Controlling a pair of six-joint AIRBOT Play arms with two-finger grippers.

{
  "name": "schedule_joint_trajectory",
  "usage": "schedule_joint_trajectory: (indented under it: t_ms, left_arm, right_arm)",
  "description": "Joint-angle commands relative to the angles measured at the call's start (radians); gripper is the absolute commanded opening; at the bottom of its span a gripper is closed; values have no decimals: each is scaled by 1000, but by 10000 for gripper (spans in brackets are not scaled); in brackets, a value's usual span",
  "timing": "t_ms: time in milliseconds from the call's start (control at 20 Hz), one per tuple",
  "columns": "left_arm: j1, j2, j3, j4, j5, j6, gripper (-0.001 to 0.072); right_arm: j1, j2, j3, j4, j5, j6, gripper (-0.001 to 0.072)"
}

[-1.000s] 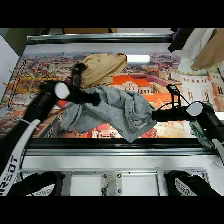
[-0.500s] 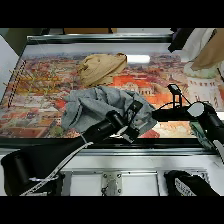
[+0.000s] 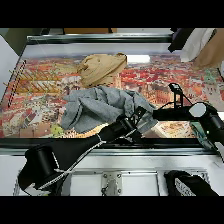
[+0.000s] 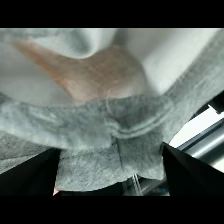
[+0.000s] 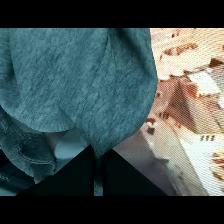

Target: Fold the clothes and pants, and hang the long-sleeved shirts on hangers.

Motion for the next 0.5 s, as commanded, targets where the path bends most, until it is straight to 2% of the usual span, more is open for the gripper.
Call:
schedule_joint_trajectory:
  t_ms: [0, 50, 100, 150, 350, 450]
  left_arm:
    - [3, -11, -10, 2, 27, -39, 673]
    - [3, -11, -23, 3, 31, -53, 600]
    - [10, -10, -30, 3, 17, -57, 295]
    - [24, -5, -31, 4, -5, -57, 31]
    - [130, 112, -31, 10, -38, -58, 16]
    - [176, 186, -32, 11, -52, -56, 16]
  right_arm:
    - [1, 1, 1, 0, 0, 0, 21]
    - [1, 1, 1, 0, 1, 0, 21]
    - [0, 1, 1, 0, 4, 0, 21]
    - [0, 1, 0, 0, 8, 0, 21]
    - [-2, 1, 0, -89, 31, 10, 21]
    - [-2, 1, 0, -194, 30, 79, 21]
